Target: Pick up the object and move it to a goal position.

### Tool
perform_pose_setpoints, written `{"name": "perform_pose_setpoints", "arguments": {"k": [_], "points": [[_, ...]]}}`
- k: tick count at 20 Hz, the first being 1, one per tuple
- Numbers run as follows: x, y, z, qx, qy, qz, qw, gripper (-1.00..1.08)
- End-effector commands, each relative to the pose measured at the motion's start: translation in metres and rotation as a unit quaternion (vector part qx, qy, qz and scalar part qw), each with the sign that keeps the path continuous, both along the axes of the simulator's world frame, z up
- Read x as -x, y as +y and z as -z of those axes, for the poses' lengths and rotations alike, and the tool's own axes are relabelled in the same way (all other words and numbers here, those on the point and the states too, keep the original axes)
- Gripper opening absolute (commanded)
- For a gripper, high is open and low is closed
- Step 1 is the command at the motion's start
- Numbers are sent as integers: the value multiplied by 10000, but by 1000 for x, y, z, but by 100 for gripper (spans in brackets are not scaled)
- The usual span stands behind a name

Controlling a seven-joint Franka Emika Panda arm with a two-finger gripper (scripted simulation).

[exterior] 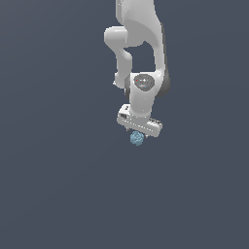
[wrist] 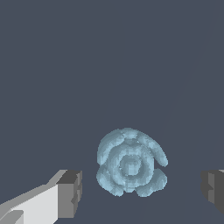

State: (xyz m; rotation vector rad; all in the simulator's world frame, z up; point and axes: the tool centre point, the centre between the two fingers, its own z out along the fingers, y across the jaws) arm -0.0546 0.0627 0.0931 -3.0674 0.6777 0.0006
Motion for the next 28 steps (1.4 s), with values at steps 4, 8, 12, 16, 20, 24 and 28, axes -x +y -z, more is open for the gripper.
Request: {"name": "perform_pose_setpoints", "arguments": {"k": [4,8,12,16,20,24,28], "points": [[4,4,4,2,-2,117,9999,100],[4,4,5,1,1,101,9999,100],[4,4,15,1,0,104,9999,100],[5,4,35,2,-1,114,9999,100],[5,4,50,2,-1,118,9999,100],[5,4,54,2,-1,118,9999,100],[5,4,54,2,-1,118,9999,-100]]}}
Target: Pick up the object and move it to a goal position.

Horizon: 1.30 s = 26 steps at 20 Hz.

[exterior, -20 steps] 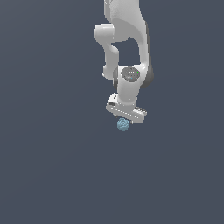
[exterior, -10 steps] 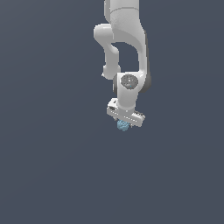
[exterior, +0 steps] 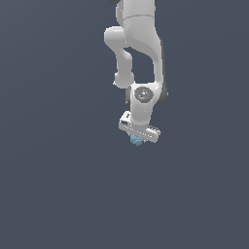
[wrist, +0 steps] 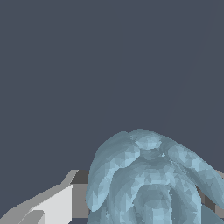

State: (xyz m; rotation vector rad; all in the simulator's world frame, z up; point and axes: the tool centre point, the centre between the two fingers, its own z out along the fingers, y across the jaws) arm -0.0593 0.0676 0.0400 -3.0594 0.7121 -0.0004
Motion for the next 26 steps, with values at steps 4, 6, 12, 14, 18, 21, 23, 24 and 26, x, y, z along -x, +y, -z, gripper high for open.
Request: {"name": "perform_pose_setpoints", "arguments": {"k": [4,6,12,14,18,21,23,24,26], "points": [[0,-1,1,2,2,5,10000,-100],[0,-1,1,2,2,5,10000,-100],[-5,-2,-3,-1,-3,2,10000,-100],[-10,-5,-6,-1,-3,2,10000,-100],[-25,-11,-15,-1,-3,2,10000,-100],[-39,-17,-24,-1,-3,2,10000,-100],[-50,-21,-31,-1,-3,2,10000,-100],[-56,-24,-34,-1,-3,2,10000,-100],[-68,-29,-42,-1,-3,2,10000,-100]]}}
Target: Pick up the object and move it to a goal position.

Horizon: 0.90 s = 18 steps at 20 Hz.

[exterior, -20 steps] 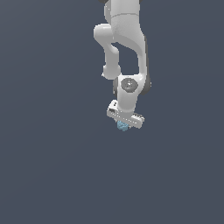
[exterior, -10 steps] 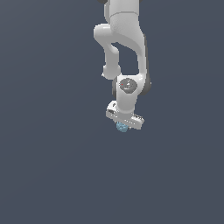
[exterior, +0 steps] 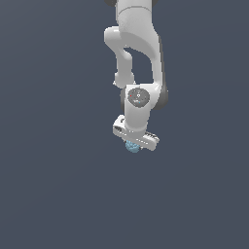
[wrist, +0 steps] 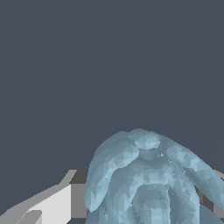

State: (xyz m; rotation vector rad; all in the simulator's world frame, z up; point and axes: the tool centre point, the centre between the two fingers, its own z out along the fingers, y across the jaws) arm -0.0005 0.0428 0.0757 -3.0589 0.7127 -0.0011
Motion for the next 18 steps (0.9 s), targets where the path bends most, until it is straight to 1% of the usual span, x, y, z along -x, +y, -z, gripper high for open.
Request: {"name": "perform_pose_setpoints", "arguments": {"k": [1,11,18], "points": [[-16,-7,-10,0,-1,0,10000,-100],[-73,-29,-43,3,1,1,10000,-100],[-101,-40,-58,3,1,1,10000,-100]]}}
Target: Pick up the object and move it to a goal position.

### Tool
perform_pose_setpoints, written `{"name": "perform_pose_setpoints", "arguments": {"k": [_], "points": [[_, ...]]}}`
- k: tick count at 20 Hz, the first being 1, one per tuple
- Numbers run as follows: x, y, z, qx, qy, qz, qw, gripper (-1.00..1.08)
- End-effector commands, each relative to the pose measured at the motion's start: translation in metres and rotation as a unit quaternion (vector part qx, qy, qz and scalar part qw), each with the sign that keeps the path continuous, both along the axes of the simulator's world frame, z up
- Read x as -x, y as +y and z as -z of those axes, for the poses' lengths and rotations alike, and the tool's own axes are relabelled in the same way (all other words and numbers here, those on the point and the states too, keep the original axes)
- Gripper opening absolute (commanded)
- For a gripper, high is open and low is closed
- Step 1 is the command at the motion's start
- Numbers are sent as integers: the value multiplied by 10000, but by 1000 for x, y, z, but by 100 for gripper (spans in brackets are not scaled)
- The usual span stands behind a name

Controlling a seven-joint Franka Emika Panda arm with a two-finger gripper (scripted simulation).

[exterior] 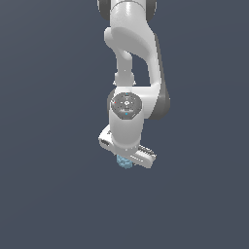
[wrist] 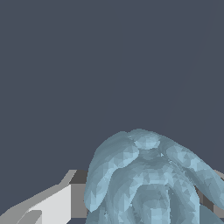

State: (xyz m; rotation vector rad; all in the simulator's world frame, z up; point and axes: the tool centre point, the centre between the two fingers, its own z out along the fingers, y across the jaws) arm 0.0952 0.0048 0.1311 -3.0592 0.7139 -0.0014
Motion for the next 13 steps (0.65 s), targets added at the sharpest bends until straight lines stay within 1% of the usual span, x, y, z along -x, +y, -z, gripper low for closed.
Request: {"name": "perform_pose_setpoints", "arguments": {"k": [1,7,13], "points": [[-8,-3,-4,0,2,-2,10000,-100],[-20,-7,-10,0,4,0,10000,-100],[-24,-8,-12,0,4,0,10000,-100]]}}
